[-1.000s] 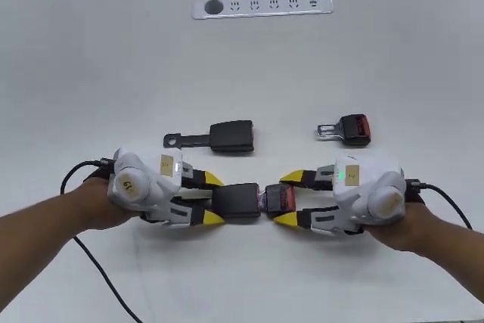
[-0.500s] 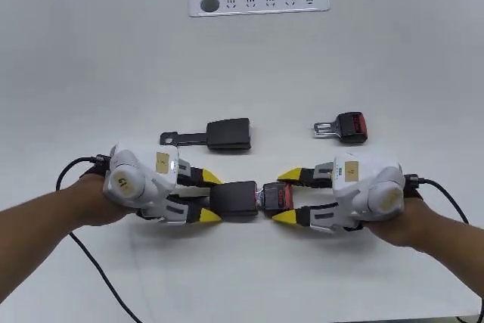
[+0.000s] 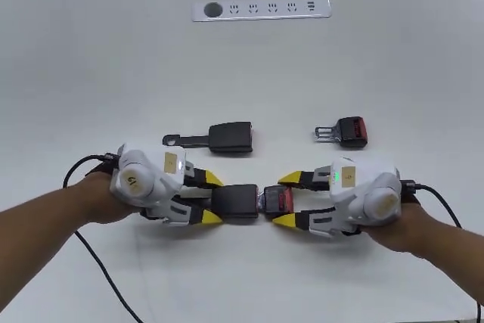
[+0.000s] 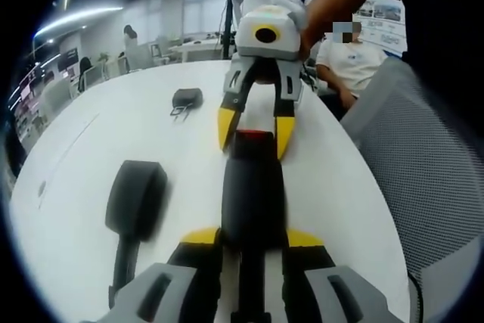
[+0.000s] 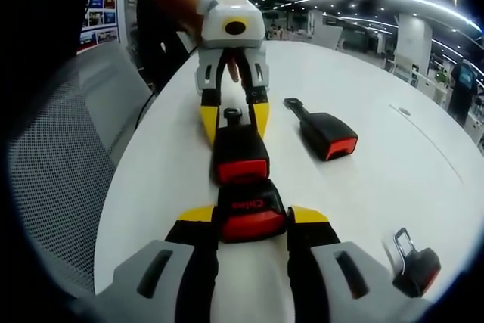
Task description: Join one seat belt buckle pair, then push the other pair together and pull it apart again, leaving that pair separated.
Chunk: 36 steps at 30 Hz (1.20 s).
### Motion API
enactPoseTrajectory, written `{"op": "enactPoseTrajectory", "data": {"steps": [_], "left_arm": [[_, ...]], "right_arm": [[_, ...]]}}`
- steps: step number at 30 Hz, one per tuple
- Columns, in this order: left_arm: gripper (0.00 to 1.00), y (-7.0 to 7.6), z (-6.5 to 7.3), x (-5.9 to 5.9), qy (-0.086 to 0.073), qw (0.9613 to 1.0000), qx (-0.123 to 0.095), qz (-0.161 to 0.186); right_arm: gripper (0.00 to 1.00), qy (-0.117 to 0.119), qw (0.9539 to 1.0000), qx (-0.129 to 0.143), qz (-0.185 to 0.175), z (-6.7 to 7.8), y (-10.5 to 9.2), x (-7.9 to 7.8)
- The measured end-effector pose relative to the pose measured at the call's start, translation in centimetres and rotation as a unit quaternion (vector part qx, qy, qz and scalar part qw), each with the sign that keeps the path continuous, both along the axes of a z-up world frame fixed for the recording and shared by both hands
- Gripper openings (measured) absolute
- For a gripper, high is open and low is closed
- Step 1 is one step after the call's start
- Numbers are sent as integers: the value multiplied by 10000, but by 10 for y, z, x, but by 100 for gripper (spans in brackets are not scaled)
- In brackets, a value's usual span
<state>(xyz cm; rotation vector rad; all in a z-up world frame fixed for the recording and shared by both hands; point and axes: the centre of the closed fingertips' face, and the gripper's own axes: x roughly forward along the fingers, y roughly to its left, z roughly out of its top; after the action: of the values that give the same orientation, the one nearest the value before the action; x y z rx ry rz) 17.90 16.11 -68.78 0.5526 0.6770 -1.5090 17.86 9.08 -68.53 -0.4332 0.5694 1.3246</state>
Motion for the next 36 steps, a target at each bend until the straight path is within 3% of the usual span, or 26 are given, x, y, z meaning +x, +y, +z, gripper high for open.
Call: {"op": "enactPoseTrajectory", "data": {"steps": [7, 10, 14, 15, 17, 19, 23, 25, 27, 30, 36], "left_arm": [[32, 0, -1, -1, -57, 9998, 174, -11], [32, 1, -2, -2, -164, 9995, 244, -135], [32, 1, -2, -1, -34, 9996, 288, -29], [34, 1, -2, -3, 147, 9994, 293, 59], [39, 1, -1, -6, 194, 9994, 291, 40], [45, 2, -1, -8, 185, 9993, 332, 36], [55, 2, 7, -8, 164, 9994, 261, 123], [62, 1, 13, -8, 217, 9994, 159, 221], [71, 0, 18, -8, 284, 9992, 85, 266], [74, 0, 24, -3, 152, 9993, 59, 338], [80, 1, 33, 10, 69, 9988, -5, 477]], "right_arm": [[35, -74, 9996, -224, 160, 0, 0, 0], [35, -117, 9993, -289, 205, 0, 0, 1], [35, -124, 9991, -367, 196, 1, 0, 3], [35, -8, 9992, -386, 48, 1, -1, 3], [41, -1, 9993, -361, 42, 3, 0, 3], [52, 180, 9998, -53, -26, 11, 6, 0], [60, 95, 9999, -114, -42, 15, 4, 3], [62, 221, 9997, -43, -85, 17, 2, 2], [62, 138, 9999, -65, -66, 18, 0, 3], [67, 158, 9998, 2, -137, 22, -3, 6], [71, 49, 9997, 40, -255, 32, -10, 20]]}}
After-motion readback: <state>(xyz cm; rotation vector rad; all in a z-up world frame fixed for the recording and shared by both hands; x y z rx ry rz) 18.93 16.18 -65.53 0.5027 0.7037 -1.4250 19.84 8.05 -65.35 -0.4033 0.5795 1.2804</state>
